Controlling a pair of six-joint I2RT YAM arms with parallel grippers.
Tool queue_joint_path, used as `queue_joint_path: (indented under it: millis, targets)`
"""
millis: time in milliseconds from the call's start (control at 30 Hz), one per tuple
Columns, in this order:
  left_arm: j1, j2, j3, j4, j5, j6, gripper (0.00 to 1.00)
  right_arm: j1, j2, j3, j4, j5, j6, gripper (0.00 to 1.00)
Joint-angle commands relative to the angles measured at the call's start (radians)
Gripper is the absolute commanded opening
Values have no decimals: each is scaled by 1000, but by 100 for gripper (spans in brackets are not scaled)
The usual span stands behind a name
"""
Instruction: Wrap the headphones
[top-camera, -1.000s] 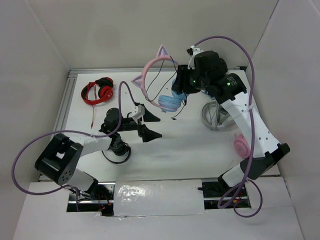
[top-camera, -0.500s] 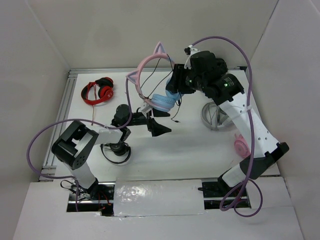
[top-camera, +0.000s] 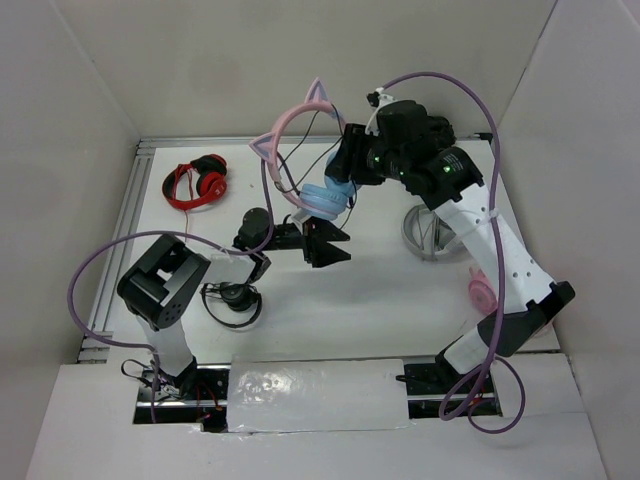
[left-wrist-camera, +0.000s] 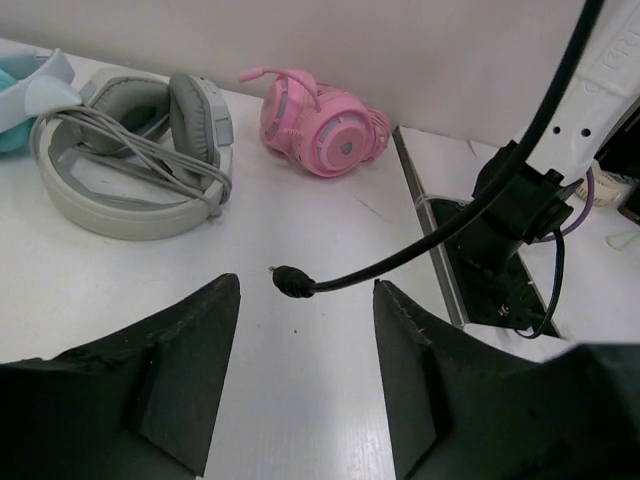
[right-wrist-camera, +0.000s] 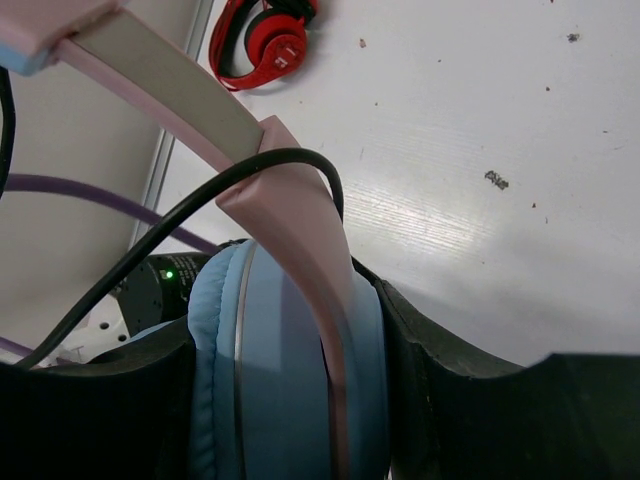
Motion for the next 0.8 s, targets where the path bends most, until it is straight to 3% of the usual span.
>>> queue_joint_path:
  millis: [0,33,133,267,400,500,533,667,767]
  targets:
    - [-9,7,44,294,18,-13,67,21,-1,40,109,-28,32,0]
    - [-9,7,42,307,-2,-36,60,19,-4,30,119,-23,35,0]
    - [-9,8,28,367,-22,-70,56,21,-7,19,124,-13,42,0]
    - [-9,19,-4,505,-31,-128,79,22,-10,7,136,-8,55,0]
    - [-9,28,-16,577,-105,-159,83,22,-29,-24,172,-35,69,0]
    - [-9,16,-35,578,-159,-160,76,21,-32,-53,182,-32,81,0]
    - [-9,13,-38,578,-171,-162,68,21,-35,-59,185,-26,83,0]
    - [-8,-13,-61,578,-221,-139,62,21,-41,-82,201,-31,91,0]
    - [-8,-34,-61,578,-225,-101,51,21,-39,-101,215,-42,97,0]
